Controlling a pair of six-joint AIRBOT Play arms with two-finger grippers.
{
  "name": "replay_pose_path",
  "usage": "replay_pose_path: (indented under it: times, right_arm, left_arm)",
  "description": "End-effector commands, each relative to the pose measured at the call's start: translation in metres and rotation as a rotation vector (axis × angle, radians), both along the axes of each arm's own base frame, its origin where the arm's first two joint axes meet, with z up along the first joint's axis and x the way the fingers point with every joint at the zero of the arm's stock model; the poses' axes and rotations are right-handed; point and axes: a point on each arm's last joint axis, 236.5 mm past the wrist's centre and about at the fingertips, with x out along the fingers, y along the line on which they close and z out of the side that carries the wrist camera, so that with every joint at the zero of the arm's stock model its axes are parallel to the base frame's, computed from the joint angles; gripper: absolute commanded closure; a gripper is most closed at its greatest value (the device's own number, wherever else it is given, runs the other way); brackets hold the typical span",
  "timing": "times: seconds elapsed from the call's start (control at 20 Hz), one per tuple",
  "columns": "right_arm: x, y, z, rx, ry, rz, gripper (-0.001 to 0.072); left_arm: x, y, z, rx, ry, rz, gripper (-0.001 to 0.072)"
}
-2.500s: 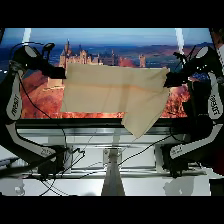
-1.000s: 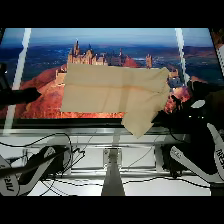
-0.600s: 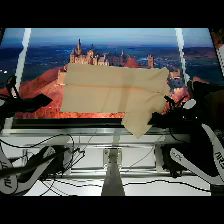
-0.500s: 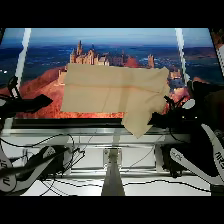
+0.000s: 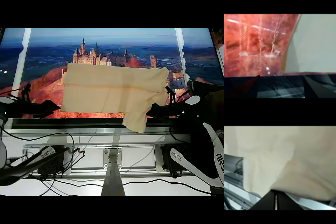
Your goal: Fold the clothes and pants, and hang the long-sleeved shirts on hangers.
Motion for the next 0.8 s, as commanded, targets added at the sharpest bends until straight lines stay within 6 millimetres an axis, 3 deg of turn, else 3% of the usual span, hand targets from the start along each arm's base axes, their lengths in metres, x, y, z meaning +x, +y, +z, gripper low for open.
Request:
replay_pose_path:
  times: [0.0, 0.15, 0.2, 0.35, 0.45, 0.55, 0.65, 0.75]
  right_arm:
    - [0.016, 0.004, 0.017, 0.023, -0.071, 0.005, 0.0698]
    - [0.019, 0.002, 0.015, 0.013, -0.083, -0.006, 0.0698]
    - [0.020, 0.001, 0.015, 0.011, -0.088, -0.003, 0.0698]
    - [0.022, 0.001, 0.016, 0.006, -0.105, 0.006, 0.0698]
    - [0.030, 0.000, 0.024, 0.001, -0.146, 0.027, 0.0698]
    - [0.044, -0.002, 0.044, -0.001, -0.193, 0.050, 0.0698]
    - [0.070, -0.004, 0.072, -0.007, -0.278, 0.043, 0.0698]
    - [0.108, -0.011, 0.104, -0.011, -0.366, -0.063, 0.0698]
  left_arm:
    - [-0.005, -0.012, -0.013, -0.073, 0.039, -0.033, 0.0152]
    - [0.009, -0.029, -0.014, -0.179, -0.003, -0.021, 0.0162]
    - [0.013, -0.033, -0.015, -0.206, -0.009, -0.016, 0.0252]
    - [0.010, -0.038, -0.022, -0.243, 0.015, -0.019, 0.0660]
    - [0.011, -0.043, -0.013, -0.272, -0.016, -0.061, 0.0697]
    - [0.025, -0.052, 0.012, -0.342, -0.091, -0.096, 0.0698]
    - [0.056, -0.059, 0.041, -0.414, -0.186, -0.050, 0.0699]
    - [0.102, -0.071, 0.084, -0.527, -0.310, 0.053, 0.0699]
